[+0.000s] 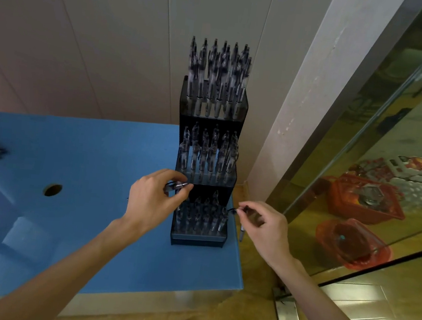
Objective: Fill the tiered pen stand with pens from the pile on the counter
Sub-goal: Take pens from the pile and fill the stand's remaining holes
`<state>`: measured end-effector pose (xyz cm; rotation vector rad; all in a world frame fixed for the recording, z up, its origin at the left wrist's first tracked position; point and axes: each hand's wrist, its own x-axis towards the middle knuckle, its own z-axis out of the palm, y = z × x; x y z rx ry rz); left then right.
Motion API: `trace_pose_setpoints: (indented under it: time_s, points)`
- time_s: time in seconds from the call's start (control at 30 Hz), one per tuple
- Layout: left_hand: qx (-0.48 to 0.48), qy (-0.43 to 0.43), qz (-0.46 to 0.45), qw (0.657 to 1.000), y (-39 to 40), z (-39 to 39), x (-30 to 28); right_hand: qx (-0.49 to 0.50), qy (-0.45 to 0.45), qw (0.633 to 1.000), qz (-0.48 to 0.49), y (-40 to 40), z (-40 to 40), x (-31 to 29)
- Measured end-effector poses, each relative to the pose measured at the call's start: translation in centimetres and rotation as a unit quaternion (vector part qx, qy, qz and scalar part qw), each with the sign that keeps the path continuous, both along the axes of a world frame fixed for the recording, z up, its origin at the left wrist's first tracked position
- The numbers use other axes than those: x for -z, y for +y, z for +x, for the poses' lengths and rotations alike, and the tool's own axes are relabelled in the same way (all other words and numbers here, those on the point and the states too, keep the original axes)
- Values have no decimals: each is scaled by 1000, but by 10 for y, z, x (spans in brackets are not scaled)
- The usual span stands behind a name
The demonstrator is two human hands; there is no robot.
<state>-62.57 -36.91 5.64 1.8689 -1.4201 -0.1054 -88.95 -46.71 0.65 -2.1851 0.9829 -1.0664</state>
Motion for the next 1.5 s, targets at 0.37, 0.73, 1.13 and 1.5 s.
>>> trace_pose_setpoints:
  time_s: [0.37,0.73,1.13,1.5]
  points:
    - [56,202,-43,977,8,-11,-21,-32,38,998,-48,-8,28,-22]
    - [80,292,-69,951,7,-14,-38,-56,89,993,-50,-14,35,-32]
    - [150,357,-76,919,3,-24,-49,-91,94,988,79,-21,31,-29]
    - [156,303,-84,936,-2,-25,-49,-19,-115,981,154,-24,23,-49]
